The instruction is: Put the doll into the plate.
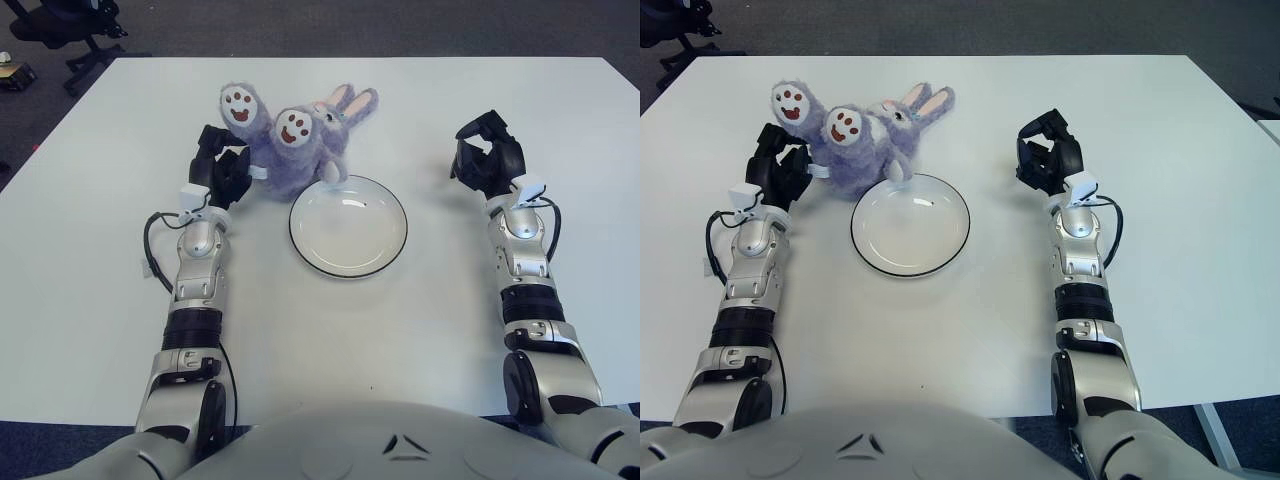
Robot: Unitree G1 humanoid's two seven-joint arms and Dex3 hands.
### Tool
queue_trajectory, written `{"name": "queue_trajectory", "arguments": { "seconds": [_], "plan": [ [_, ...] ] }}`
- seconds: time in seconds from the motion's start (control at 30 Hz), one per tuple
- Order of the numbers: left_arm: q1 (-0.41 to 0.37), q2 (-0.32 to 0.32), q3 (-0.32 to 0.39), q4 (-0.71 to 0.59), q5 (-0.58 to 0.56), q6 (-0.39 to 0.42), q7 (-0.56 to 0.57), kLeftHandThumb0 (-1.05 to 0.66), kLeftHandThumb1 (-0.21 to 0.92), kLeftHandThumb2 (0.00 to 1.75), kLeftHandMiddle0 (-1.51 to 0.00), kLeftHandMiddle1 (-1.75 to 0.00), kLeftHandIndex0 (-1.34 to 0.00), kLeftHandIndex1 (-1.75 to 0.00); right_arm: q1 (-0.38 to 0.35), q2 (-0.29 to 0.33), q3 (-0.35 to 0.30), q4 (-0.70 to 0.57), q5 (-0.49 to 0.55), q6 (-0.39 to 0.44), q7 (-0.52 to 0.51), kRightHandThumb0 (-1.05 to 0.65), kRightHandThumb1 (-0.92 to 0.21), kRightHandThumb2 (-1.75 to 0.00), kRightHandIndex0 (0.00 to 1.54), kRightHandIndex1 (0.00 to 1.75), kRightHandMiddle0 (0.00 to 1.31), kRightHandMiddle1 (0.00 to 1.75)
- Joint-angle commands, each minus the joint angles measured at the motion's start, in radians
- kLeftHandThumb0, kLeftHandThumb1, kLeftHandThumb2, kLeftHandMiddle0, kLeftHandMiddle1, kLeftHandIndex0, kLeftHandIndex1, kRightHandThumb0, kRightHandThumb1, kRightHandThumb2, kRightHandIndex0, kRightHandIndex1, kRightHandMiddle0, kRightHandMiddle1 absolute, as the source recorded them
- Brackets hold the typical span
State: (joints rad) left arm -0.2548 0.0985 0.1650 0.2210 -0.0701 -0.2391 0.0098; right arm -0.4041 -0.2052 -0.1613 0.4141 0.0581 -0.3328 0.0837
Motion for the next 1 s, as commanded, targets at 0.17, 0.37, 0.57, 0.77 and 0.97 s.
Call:
{"name": "queue_trajectory", "arguments": {
  "seconds": [0.17,0.37,0.57,0.77,0.97],
  "plan": [
    [-0.008,0.009,0.006,0.003,-0.001,-0.016,-0.003,-0.35,0.92,0.42,-0.61,-1.6,-0.3,-1.64,0.014,-0.005,0.001,-0.013,-0.008,0.007,-0.007,-0.38,-0.72,-0.79,0.98,1.75,0.33,1.75],
    [-0.008,0.011,0.007,0.004,-0.002,-0.016,-0.005,-0.35,0.92,0.42,-0.61,-1.6,-0.3,-1.64,0.013,-0.005,0.001,-0.012,-0.009,0.008,-0.008,-0.38,-0.72,-0.79,0.98,1.75,0.33,1.75],
    [-0.009,0.01,0.008,0.001,-0.002,-0.015,-0.006,-0.35,0.92,0.42,-0.61,-1.6,-0.3,-1.64,0.011,-0.006,0.001,-0.012,-0.015,0.018,-0.016,-0.38,-0.72,-0.79,0.97,1.75,0.33,1.75],
    [-0.009,0.01,0.008,0.0,-0.001,-0.016,-0.006,-0.35,0.92,0.42,-0.61,-1.6,-0.3,-1.64,0.012,-0.008,0.002,-0.017,-0.022,0.032,-0.022,-0.38,-0.71,-0.79,0.97,1.75,0.33,1.75],
    [-0.013,0.008,0.006,0.002,0.001,-0.015,-0.004,-0.35,0.92,0.42,-0.61,-1.6,-0.3,-1.64,0.01,-0.013,0.004,-0.019,-0.029,0.042,-0.025,-0.38,-0.71,-0.8,0.95,1.75,0.34,1.75]
  ]
}}
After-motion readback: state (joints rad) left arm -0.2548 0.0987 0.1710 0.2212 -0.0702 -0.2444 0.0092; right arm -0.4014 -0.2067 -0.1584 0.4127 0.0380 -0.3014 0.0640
